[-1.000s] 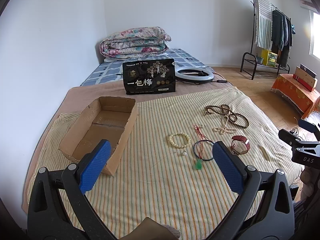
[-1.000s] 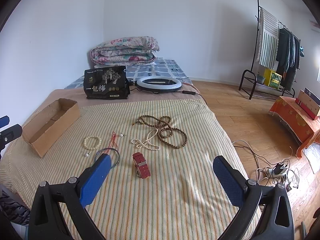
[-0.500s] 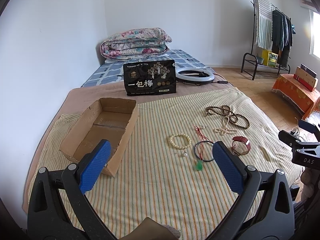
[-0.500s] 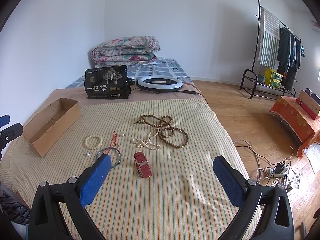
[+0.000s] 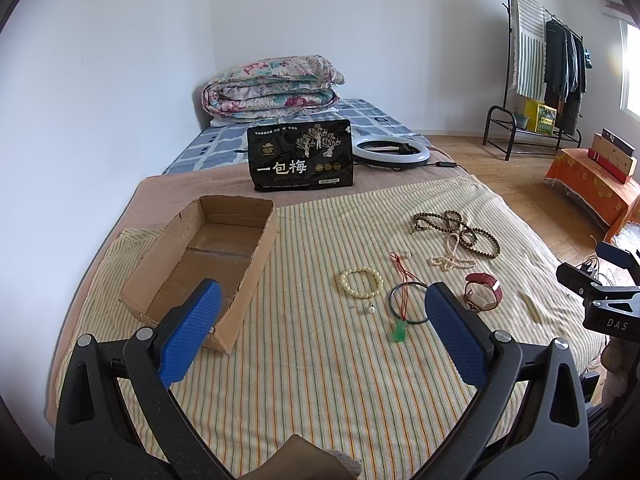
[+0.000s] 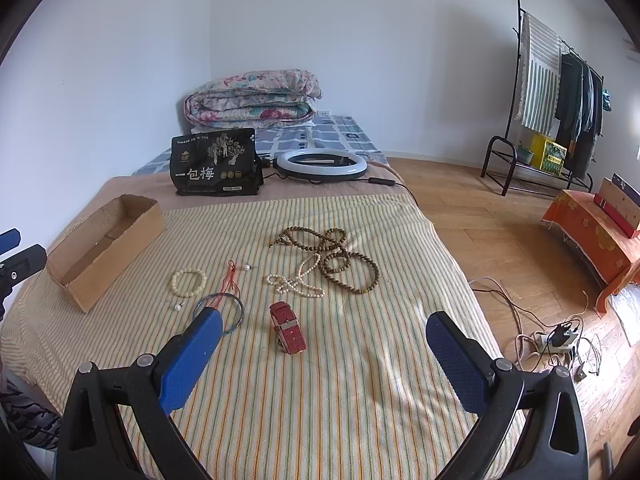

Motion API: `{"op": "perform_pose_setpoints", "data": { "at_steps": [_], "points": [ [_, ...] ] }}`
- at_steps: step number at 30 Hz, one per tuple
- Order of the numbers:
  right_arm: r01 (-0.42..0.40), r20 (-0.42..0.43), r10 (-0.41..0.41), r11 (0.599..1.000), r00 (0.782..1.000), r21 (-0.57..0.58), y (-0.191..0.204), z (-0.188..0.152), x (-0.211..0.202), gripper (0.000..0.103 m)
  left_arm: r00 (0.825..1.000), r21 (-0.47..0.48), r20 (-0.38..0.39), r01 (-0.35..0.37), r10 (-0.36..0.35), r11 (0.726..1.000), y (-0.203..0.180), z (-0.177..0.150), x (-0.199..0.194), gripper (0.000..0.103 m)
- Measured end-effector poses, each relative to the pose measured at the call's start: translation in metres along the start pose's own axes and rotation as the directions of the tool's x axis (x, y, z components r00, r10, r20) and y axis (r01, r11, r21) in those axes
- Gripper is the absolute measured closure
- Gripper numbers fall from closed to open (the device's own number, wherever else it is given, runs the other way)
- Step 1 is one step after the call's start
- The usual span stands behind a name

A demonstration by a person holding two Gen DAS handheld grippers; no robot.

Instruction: Organize jewelry

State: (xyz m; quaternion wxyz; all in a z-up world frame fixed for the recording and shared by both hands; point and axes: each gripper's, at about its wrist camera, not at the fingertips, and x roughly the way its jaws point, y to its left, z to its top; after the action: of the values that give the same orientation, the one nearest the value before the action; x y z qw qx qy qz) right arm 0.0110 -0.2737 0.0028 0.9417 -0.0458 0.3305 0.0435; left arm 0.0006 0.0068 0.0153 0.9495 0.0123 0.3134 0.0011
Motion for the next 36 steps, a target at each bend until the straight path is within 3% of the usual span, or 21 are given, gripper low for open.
{"op": "perform_pose_setpoints", "data": {
  "at_steps": [36],
  "points": [
    [0.001, -0.029, -0.001, 1.000, 1.000, 0.000, -0.0033, -0.0059, 0.0056, 0.000, 1.000, 0.003, -0.018, -0.008, 0.008, 1.000, 0.0059, -0.0077, 0.0021, 0.000]
  ]
}}
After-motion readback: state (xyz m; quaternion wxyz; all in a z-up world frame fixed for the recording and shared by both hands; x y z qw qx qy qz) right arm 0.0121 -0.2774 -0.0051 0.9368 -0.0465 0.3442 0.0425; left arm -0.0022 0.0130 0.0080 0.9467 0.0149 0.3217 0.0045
